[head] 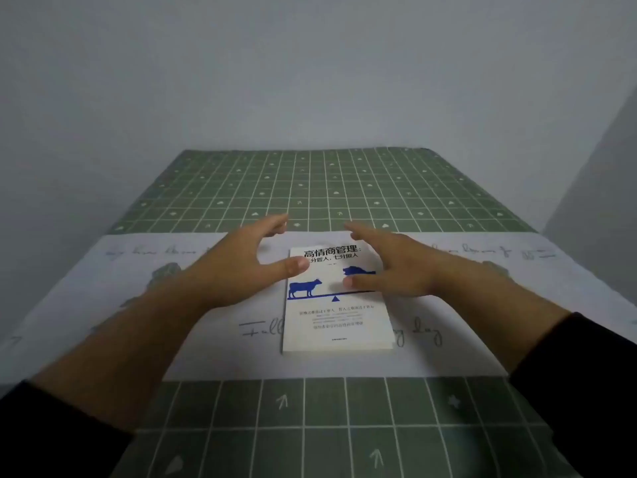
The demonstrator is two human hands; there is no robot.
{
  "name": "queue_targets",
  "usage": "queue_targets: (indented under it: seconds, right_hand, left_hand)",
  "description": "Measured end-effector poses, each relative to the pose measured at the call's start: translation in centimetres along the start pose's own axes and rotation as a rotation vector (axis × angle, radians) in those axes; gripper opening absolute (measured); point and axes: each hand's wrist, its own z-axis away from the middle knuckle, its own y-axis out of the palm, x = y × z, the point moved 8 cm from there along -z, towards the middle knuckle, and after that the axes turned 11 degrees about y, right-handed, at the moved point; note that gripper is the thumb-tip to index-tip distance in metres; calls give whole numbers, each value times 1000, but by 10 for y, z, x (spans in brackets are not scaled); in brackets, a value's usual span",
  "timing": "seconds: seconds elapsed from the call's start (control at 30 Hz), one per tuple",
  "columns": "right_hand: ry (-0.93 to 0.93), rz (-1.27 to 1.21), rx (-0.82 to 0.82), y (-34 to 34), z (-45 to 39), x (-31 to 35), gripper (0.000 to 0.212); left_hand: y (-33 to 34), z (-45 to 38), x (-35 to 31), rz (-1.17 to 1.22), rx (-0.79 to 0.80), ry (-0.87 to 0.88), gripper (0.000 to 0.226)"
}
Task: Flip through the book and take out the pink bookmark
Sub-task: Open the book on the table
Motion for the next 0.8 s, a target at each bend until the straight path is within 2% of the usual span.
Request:
queue_targets:
  seconds: [0.13,0.3,0.47,0.57,0.6,0.7,0.8]
  right_hand:
    - [28,34,-17,12,6,-9,98]
    - [3,8,-31,23,20,-11,61]
    - [83,-69,-51,36,32,-29,67]
    - [190,-136,-81,40,41,-38,82]
    - [223,-112,-91,43,43,-41,80]
    - [197,-94,-123,50,51,-35,47]
    - [174,-113,-151,54,55,-29,59]
  left_hand:
    - [10,7,5,24,-15,-28,107]
    - [28,17,5,46,-1,-40,104]
    - [43,32,5,-92,-72,-83,87]
    - [50,41,4,-137,-103,-87,74]
    - [55,43,4,-129,-80,-88,73]
    - [66,50,1,-118,-54,-65,67]
    - [70,54,-4,-123,-91,-41,67]
